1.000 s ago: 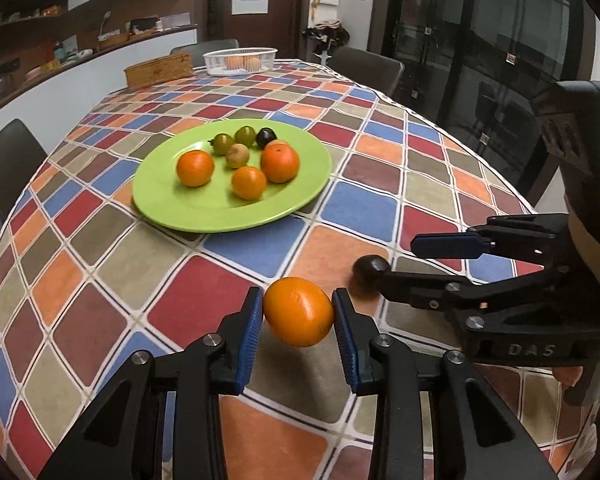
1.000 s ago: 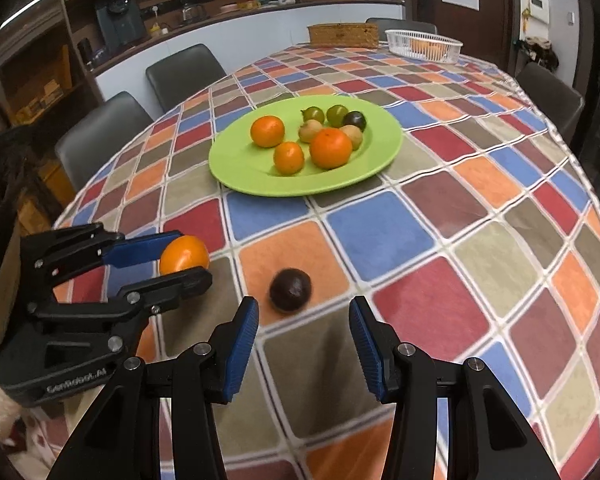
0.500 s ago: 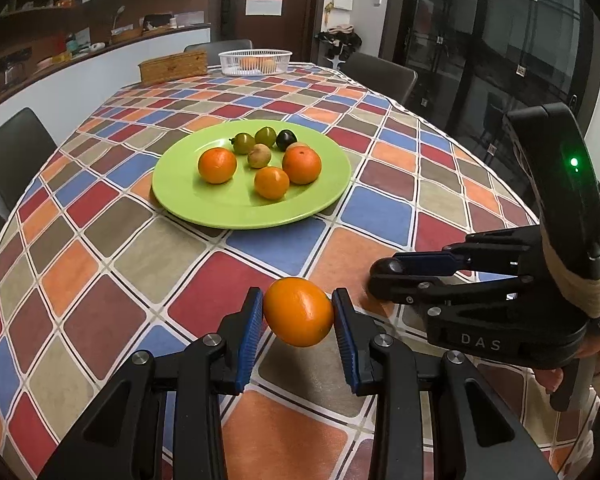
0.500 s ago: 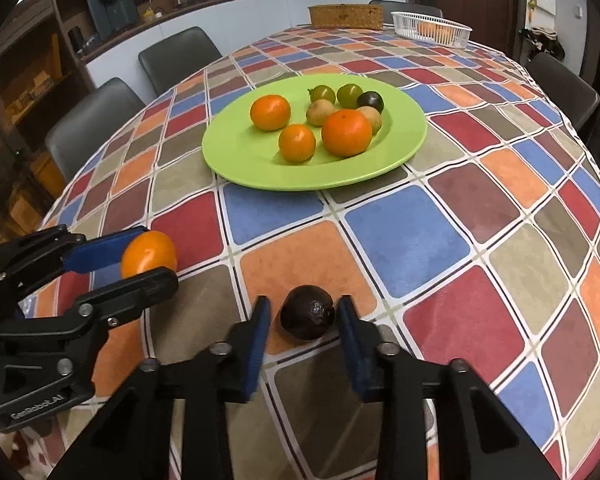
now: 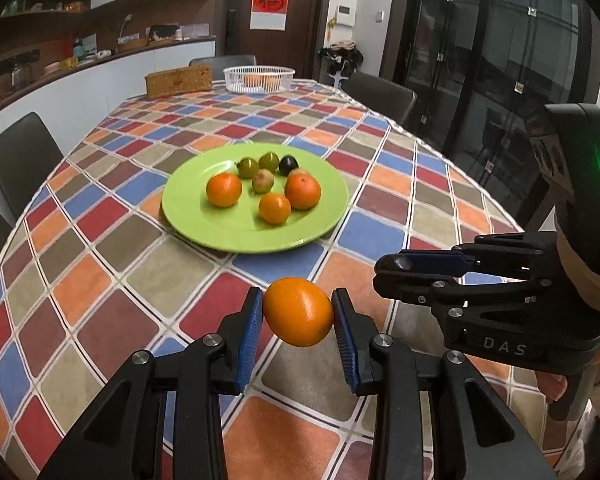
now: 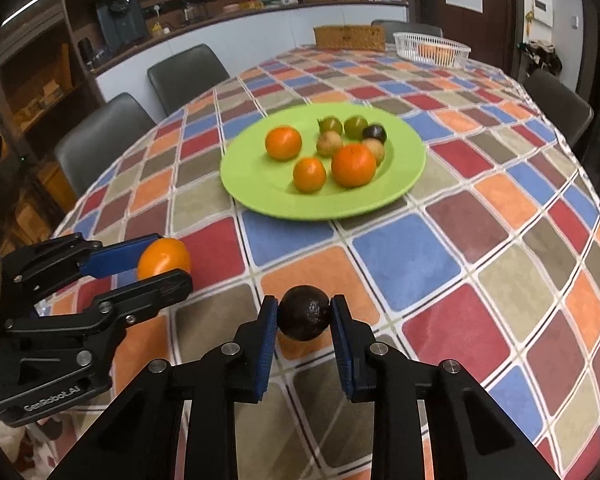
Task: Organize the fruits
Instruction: 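Lower the orange and plum onto the green plate and open both tools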
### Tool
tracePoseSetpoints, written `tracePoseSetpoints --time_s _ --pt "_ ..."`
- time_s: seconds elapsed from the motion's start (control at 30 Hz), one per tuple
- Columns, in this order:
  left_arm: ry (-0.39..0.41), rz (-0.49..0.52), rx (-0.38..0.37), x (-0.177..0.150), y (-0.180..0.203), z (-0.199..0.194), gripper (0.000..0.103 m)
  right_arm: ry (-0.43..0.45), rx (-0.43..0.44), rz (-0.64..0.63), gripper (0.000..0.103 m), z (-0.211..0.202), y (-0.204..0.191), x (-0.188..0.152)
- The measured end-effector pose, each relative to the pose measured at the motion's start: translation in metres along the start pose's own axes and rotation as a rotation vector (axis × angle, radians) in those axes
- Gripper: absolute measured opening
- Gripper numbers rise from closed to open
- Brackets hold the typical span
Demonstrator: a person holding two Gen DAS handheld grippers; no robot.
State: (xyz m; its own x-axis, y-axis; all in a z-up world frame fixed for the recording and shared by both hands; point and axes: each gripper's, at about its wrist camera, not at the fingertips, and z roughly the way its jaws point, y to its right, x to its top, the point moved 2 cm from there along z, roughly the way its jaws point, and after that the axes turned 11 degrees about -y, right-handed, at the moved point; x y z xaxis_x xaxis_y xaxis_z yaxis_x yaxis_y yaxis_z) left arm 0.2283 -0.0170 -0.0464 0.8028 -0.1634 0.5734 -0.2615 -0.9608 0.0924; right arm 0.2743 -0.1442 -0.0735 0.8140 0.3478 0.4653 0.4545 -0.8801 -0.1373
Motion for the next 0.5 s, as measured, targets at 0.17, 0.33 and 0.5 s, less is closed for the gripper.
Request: tracePoseSetpoints --time_s 0.17,0.33,0.5 --pt "0.037 0.002 0.017 0.012 -0.003 -0.011 0.035 0.059 0.001 -0.016 0.028 -0.017 -0.005 0.014" --pt "0.069 -0.003 0.036 0.028 -0.012 -0.017 0.035 0.102 0.001 -0.015 0.028 -0.025 -0.005 0.031" --pt "0.089 -0.008 0.054 0.046 -0.022 -0.015 0.035 0.131 -0.005 -0.018 0.028 -0.027 -0.003 0.049"
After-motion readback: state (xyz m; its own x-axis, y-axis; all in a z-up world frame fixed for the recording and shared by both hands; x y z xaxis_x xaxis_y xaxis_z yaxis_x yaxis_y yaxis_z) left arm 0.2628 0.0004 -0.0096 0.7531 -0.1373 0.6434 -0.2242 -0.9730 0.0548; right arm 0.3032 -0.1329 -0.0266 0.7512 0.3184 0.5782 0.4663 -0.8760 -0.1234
